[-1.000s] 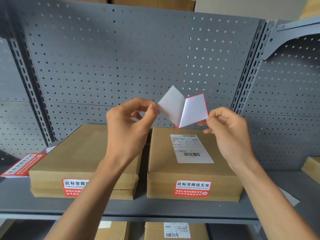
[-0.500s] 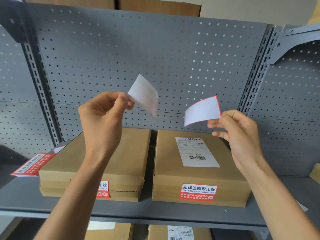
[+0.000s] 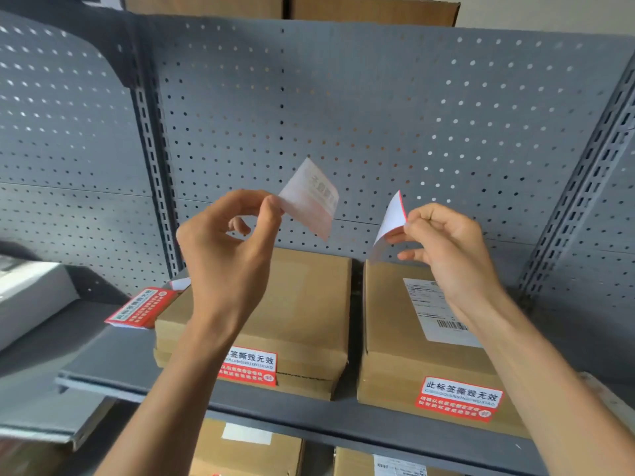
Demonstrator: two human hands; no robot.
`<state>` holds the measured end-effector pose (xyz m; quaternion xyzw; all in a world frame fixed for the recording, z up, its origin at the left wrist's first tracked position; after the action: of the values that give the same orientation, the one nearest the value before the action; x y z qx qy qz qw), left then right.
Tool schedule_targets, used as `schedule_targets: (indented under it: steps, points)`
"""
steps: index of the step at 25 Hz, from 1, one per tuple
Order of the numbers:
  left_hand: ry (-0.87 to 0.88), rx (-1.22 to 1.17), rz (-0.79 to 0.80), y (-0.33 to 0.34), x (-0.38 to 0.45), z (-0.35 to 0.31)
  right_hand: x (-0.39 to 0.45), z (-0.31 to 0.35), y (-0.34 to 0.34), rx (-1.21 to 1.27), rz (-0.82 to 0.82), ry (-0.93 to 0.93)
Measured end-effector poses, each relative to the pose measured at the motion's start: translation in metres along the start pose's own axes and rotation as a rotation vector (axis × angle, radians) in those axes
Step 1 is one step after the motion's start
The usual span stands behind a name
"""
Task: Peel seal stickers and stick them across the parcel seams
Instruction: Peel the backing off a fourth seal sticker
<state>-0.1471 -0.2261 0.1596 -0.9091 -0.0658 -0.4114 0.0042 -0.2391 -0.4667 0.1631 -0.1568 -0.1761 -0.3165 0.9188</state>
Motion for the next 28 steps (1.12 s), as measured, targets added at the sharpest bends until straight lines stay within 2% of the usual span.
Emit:
schedule_targets:
  steps: [4,11,16,20,28]
  points:
    - [-0.067,-0.012,-0.044,-0.047,0.024,0.035,0.006,0.01,0.074,0.034,0.091,-0.015]
    - [-0.063,0.031,-0.067,-0.128,0.085,0.095,0.026,0.026,0.202,0.05,0.178,-0.028]
    - [-0.072,0.036,-0.062,-0.153,0.113,0.128,0.043,0.031,0.261,-0.015,0.219,-0.023]
    - [-0.084,0.043,-0.069,-0.168,0.126,0.155,0.065,0.017,0.304,-0.164,0.283,0.035]
    - [-0.069,0.092,-0.088,-0.182,0.13,0.174,0.092,-0.021,0.369,-0.638,0.47,0.049]
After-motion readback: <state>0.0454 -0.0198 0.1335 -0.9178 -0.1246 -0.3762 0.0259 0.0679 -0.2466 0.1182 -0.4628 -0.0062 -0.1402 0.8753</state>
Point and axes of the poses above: each hand's wrist, its own x-axis towards the middle knuckle, its own y-axis out of the palm, z = x × y, the point moved 5 cm from there along x, towards the middle knuckle, and after that the axes turned 1 degree about y, right-handed, at the moved point
